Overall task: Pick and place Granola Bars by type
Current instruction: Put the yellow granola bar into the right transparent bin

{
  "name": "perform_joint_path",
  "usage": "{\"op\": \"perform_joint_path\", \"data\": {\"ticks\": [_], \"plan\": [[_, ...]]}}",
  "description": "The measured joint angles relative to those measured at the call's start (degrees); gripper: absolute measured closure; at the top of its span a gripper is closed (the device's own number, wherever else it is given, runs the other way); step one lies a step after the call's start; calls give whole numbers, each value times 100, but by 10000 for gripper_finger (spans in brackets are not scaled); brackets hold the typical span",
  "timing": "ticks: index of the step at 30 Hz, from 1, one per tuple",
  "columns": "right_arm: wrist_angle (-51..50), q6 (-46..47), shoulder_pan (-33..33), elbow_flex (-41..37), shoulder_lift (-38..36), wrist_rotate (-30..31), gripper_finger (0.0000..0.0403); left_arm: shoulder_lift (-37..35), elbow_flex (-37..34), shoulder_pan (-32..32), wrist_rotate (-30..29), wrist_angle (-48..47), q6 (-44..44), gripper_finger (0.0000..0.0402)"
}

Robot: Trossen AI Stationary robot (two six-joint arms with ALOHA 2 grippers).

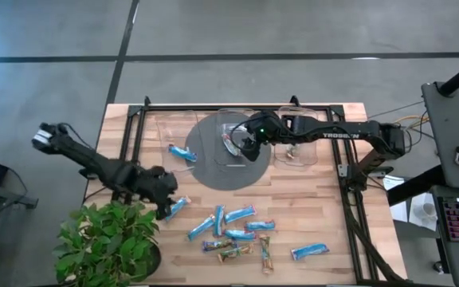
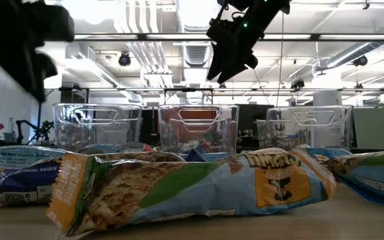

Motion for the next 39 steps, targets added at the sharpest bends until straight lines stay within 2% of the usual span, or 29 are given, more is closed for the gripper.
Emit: {"op": "perform_joint_path", "data": {"ticks": [8,16,27,30,34,36,39], "plan": [[1,-23,1,-4,234,-4,158,1034,-405,-309,229,147,-1622,236],[-10,-43,-3,-4,240,-7,158,1549,-402,-356,389,1295,-1421,236],[-10,-68,-1,-4,240,-9,158,2536,-387,-372,-43,1170,-1855,239],[-10,-68,0,-4,233,-13,158,2591,-387,-372,-122,1188,-1844,262],[-12,-152,1,21,125,-187,159,2379,-367,-366,-249,1168,-1700,332],[-6,-195,1,86,45,-492,159,2209,-342,-351,-288,1195,-1650,372],[-7,-367,6,217,-116,-1128,159,1905,-308,-341,-239,1125,-1559,387]]}}
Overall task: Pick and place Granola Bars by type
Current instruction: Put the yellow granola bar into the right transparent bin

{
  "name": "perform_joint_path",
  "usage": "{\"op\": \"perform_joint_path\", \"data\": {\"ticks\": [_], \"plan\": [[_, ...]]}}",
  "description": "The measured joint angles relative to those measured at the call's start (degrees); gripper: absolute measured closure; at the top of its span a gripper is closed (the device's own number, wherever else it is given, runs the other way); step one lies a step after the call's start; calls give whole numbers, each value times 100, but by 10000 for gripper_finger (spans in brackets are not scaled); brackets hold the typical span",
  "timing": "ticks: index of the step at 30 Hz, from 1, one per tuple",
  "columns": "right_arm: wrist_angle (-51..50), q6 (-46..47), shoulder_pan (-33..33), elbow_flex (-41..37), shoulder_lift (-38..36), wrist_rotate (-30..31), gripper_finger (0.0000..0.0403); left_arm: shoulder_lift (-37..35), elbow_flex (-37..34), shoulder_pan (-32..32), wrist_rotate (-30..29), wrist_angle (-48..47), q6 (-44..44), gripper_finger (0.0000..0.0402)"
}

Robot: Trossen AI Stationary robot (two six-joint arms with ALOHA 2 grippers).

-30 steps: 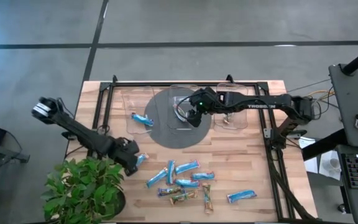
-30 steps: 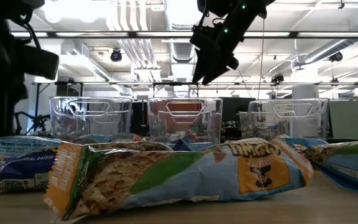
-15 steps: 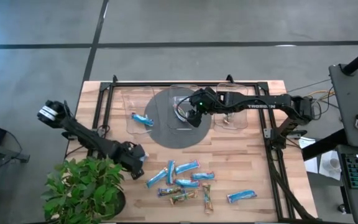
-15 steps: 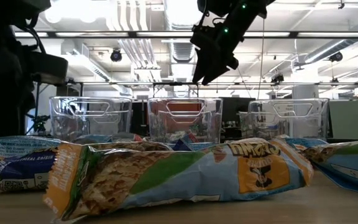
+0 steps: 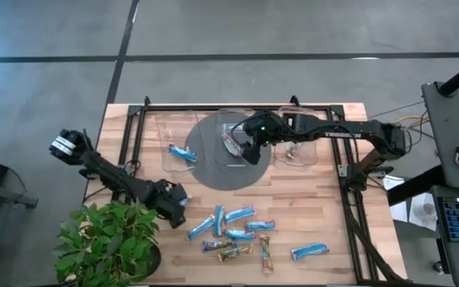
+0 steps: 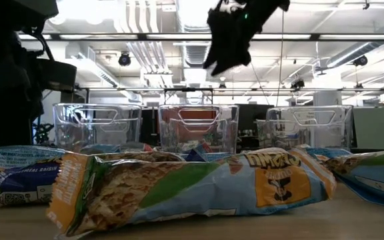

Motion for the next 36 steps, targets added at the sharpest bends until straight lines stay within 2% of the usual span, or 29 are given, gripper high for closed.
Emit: {"op": "perform_joint_path", "data": {"ticks": [6,11,14,16,20,24,29,33,36], "plan": [[16,-1088,23,177,-122,-1299,159,-1028,410,50,76,-245,680,390],[117,-1954,176,186,-25,-1519,168,-1684,790,514,-244,-363,1993,391],[468,-2107,295,183,93,-1519,171,-1744,909,1139,-318,45,3154,391],[670,-2444,379,183,165,-1513,172,-1704,963,1649,2,402,3604,392],[886,-3054,544,183,260,-1454,172,-1555,1030,2619,1079,1112,3950,392],[885,-3059,624,185,246,-1437,172,-1550,1110,3127,1981,1630,4041,392],[950,-3090,650,185,256,-1438,172,-1428,1110,3175,2263,2276,4231,392],[973,-2957,651,186,260,-1436,172,-1250,1110,3152,2306,2324,4211,392],[1007,-2950,672,186,260,-1440,174,-1052,1109,3167,2307,2699,4251,392]]}}
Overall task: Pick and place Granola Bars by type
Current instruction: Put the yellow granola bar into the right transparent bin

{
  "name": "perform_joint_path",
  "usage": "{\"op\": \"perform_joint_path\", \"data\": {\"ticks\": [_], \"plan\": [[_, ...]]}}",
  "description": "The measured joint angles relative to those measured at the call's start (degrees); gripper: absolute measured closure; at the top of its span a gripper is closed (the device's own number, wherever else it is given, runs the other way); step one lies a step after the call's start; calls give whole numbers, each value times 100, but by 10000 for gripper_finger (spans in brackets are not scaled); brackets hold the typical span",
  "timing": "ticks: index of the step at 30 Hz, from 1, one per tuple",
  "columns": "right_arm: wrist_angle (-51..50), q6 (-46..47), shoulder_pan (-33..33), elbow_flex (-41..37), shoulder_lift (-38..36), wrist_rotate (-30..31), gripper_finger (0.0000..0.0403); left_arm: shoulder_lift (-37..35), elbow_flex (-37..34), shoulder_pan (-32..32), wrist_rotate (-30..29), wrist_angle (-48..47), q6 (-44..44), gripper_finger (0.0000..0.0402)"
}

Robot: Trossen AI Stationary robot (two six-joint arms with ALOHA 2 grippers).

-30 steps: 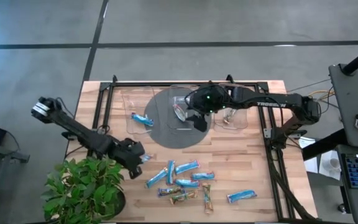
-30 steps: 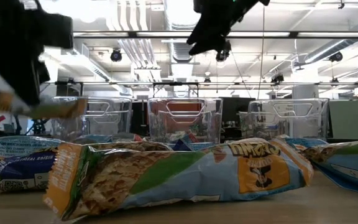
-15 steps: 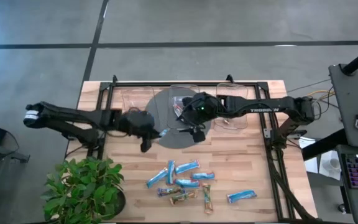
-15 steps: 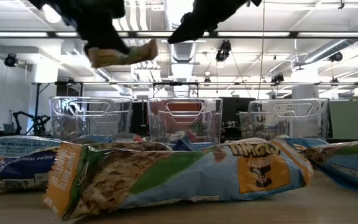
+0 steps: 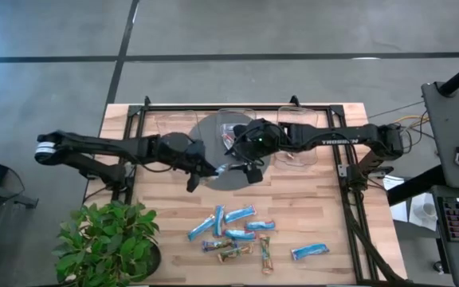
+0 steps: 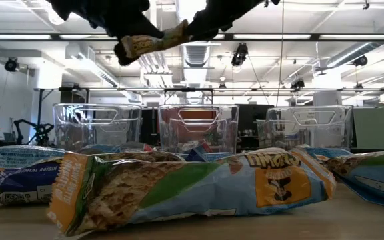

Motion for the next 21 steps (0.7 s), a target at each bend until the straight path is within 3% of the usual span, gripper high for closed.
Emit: {"op": "perform_joint_path", "data": {"ticks": [7,13,18,21], "plan": [[-96,116,2,-18,0,-47,206,511,381,24,-39,231,121,392],[-369,320,2,-16,0,-53,286,553,436,26,-123,204,178,392],[-403,325,-13,-8,-31,106,356,285,439,13,-993,-25,-51,377],[-521,370,-25,-12,-52,521,370,-33,456,24,-1424,-212,-89,345]]}}
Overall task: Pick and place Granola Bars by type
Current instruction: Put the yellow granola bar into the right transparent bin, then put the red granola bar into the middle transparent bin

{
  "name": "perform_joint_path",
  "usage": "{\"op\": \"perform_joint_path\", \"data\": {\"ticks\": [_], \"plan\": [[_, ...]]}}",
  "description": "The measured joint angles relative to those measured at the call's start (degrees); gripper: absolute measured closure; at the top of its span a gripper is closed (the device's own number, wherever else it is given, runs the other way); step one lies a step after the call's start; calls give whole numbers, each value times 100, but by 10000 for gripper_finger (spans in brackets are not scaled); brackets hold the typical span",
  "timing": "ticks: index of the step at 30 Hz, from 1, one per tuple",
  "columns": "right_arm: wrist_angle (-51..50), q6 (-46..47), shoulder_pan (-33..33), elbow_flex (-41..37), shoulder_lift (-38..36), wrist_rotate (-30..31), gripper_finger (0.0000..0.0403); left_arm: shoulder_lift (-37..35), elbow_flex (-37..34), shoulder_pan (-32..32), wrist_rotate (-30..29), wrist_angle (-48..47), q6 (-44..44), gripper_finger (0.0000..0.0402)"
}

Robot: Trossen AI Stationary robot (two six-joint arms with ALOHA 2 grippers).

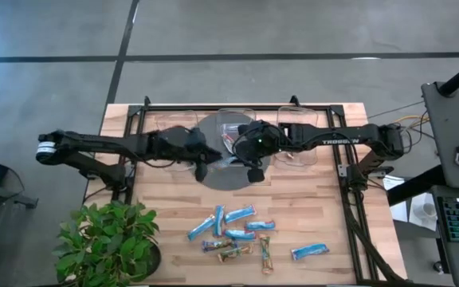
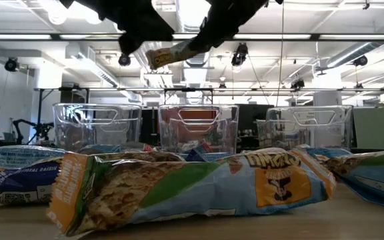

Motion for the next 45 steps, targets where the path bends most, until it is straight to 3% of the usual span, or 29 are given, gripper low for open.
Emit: {"op": "perform_joint_path", "data": {"ticks": [5,12,14,19,21,27,34,41,45], "plan": [[-473,376,-170,0,-179,1047,366,-464,-2,-11,-626,-873,-106,285],[-2371,1918,-391,2,-897,4318,366,-836,-115,-2,-1276,-2085,-1112,251],[-3226,2609,-454,2,-1112,4825,365,-858,-203,-11,-1281,-2079,-1141,251],[-5100,4534,-902,-91,-1265,4304,364,-806,-363,-2,-1307,-2019,-1121,250],[-5362,4963,-1098,-264,-1205,4101,363,-769,-369,2,-1332,-2010,-1017,250],[-4141,4938,-1595,-772,-999,3469,349,-736,-374,13,-1336,-2006,-795,250],[-4067,5173,-1888,-927,-606,2934,252,-775,-374,9,-1304,-2449,-961,250],[-4033,5075,-1265,-820,-749,2589,162,-777,-378,6,-1272,-3066,-1009,250],[-4009,5020,-777,-691,-824,1848,140,-777,-411,4,-1021,-3132,-748,250]]}}
